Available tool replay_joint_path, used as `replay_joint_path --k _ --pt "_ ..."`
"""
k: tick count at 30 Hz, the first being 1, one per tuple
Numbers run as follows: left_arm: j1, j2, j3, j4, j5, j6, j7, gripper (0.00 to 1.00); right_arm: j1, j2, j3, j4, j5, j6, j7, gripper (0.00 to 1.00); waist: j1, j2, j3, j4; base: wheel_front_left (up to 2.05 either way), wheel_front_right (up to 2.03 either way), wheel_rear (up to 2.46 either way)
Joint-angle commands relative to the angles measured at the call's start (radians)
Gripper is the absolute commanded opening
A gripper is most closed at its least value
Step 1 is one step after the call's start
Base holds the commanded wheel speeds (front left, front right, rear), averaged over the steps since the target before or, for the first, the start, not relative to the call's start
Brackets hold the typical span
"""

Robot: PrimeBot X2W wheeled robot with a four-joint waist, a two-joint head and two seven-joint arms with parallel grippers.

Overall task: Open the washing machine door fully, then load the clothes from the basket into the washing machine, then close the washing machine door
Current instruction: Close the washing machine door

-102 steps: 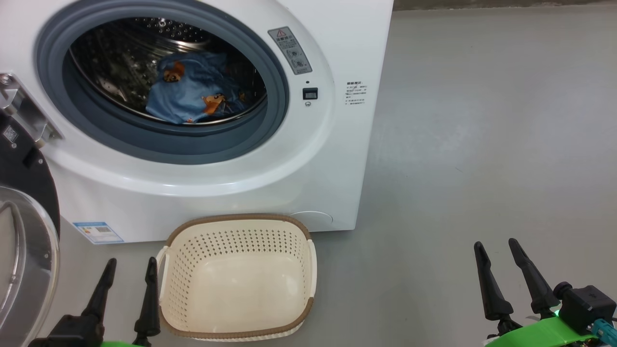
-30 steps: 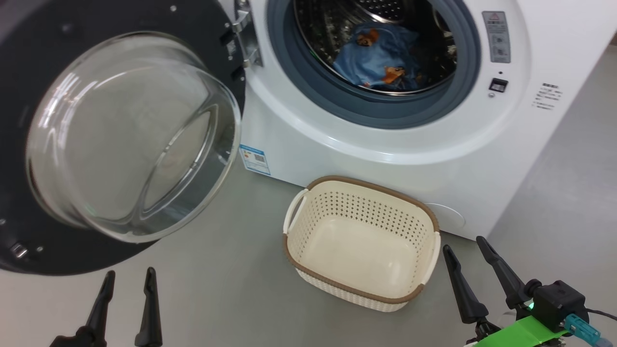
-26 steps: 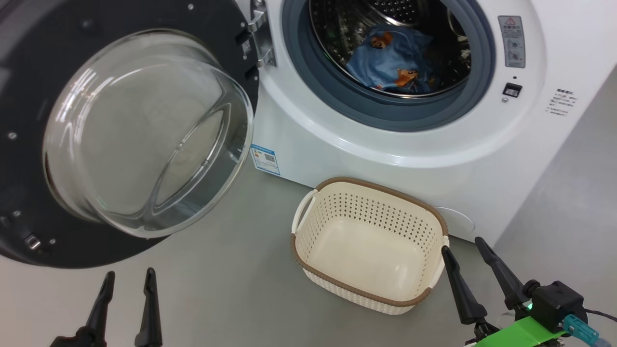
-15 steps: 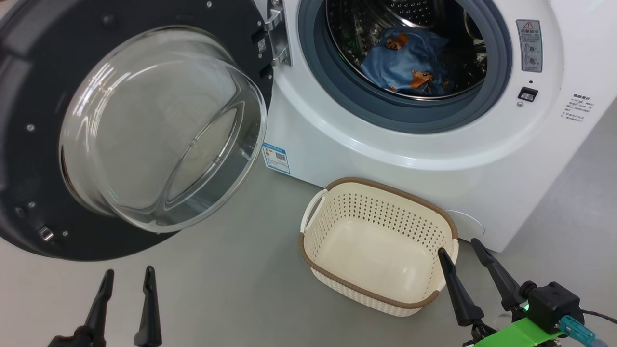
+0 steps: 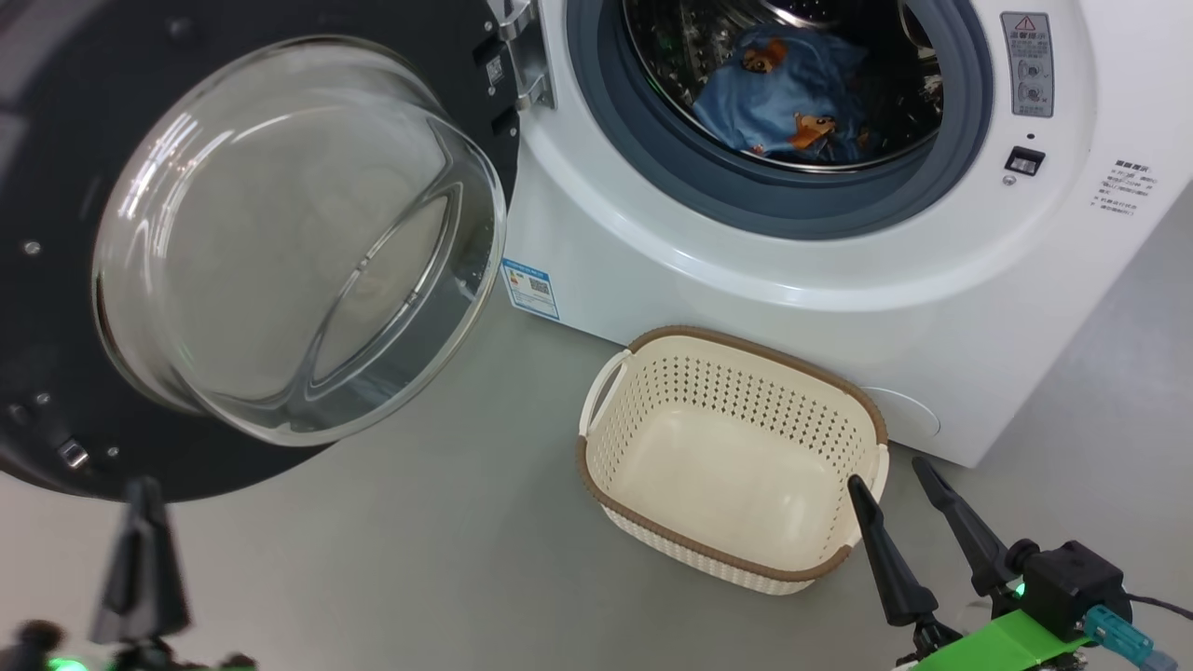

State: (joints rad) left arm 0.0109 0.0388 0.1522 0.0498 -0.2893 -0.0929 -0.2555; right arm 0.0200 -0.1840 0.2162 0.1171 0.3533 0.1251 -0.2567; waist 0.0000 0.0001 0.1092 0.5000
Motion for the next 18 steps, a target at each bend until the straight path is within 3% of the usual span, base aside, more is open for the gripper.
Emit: replay_joint_path --k 1,7,9,14,18 --pt "-0.058 0.011 0.063 -0.054 -0.032 -0.008 -0.006 0.0 -0.045 -0.01 0.015 -0.027 0.004 0.006 -0.005 1.0 0.0 -0.0001 0.011 -0.004 0.0 0.0 0.0" --pt "-0.173 0.047 0.203 -0.098 -0.21 -0.035 -0.006 0.0 -0.067 -0.016 0.017 -0.028 0.004 0.006 -0.005 1.0 0.0 -0.0001 0.042 -0.017 0.0 0.0 0.0" --pt "-0.236 0.06 0.246 -0.073 -0.374 -0.037 -0.006 0.0 -0.073 -0.018 0.018 -0.028 0.004 0.006 -0.005 1.0 0.0 -0.0001 0.051 -0.023 0.0 0.0 0.0" --pt "-0.35 0.258 0.328 0.026 -0.623 -0.037 0.012 0.0 -0.083 -0.018 0.018 -0.031 0.001 0.006 -0.005 1.0 0.0 -0.0001 0.074 -0.045 0.0 0.0 0.0" --pt "-0.44 0.373 0.37 0.156 -0.787 -0.038 0.1 0.0 -0.089 -0.02 0.015 -0.033 -0.002 0.006 -0.005 1.0 0.0 -0.0001 0.094 -0.056 0.0 0.0 0.0"
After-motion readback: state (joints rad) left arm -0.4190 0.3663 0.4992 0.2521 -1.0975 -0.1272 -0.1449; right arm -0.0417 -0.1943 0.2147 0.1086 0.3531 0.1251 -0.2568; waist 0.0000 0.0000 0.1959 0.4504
